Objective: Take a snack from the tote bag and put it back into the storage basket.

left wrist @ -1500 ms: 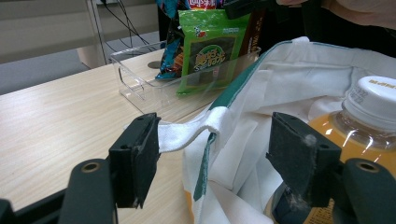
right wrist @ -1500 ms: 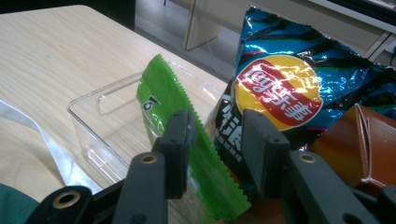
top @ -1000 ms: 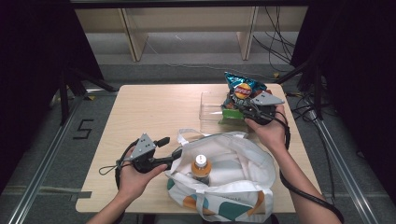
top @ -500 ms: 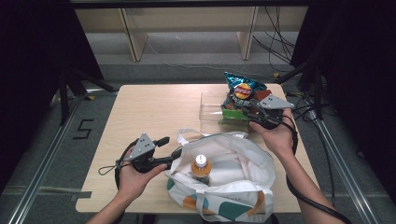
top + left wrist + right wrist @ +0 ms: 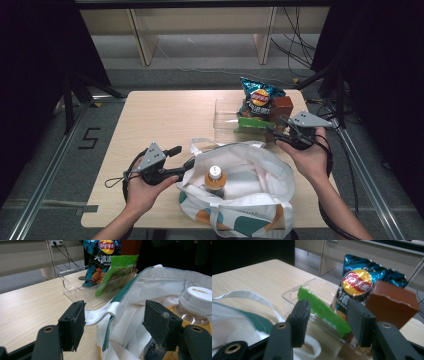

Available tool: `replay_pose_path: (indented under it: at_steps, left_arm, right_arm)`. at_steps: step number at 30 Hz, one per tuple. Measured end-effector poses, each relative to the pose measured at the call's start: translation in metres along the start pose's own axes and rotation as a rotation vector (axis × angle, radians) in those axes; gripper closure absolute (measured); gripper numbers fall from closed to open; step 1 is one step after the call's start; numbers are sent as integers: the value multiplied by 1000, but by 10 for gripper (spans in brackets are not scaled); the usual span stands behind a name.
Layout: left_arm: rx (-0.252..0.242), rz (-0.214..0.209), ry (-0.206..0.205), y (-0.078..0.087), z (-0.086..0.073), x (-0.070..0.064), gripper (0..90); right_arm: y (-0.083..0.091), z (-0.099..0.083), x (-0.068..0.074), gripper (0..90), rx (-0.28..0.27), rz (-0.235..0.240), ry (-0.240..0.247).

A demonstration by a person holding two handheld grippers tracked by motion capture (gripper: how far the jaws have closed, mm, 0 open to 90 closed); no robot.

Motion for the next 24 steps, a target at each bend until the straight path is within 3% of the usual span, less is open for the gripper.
replay_pose_path:
  at_steps: [4, 9, 11, 14, 16, 20, 24]
  left_arm:
    - [2, -2, -1, 1, 0, 1, 332]
    - [0, -2, 1, 1, 0, 1, 332]
    - [1, -1, -2, 1, 0, 1, 332]
    - [-1, -1, -1, 0, 1, 0, 332]
    - [-2, -4, -2, -1, 1, 0, 332]
    - [-10, 2, 2, 1, 2, 1, 331]
    - [-10, 12, 3, 2, 4, 0, 331]
  right_arm:
    - [13, -4, -1, 513, 1, -7, -11]
    - [29, -8, -1, 505, 1, -17, -76]
    - [35, -11, -3, 500, 12, -16, -43]
    - [42, -14, 0, 495, 12, -5, -86]
    - [44, -15, 0, 492, -3, -23, -102]
    - [52, -19, -2, 486, 11, -24, -91]
    - [58, -25, -2, 483, 6, -23, -115]
Point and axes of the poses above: each handheld gripper's, and its own axes: y roughly backward along the jaws, z roughly out of its top, x roughly to its left, the point moved 5 cm from there along -y, roughly forward along the jaws, and after that the axes turned 14 degrees about -x, right-handed, at the moved point
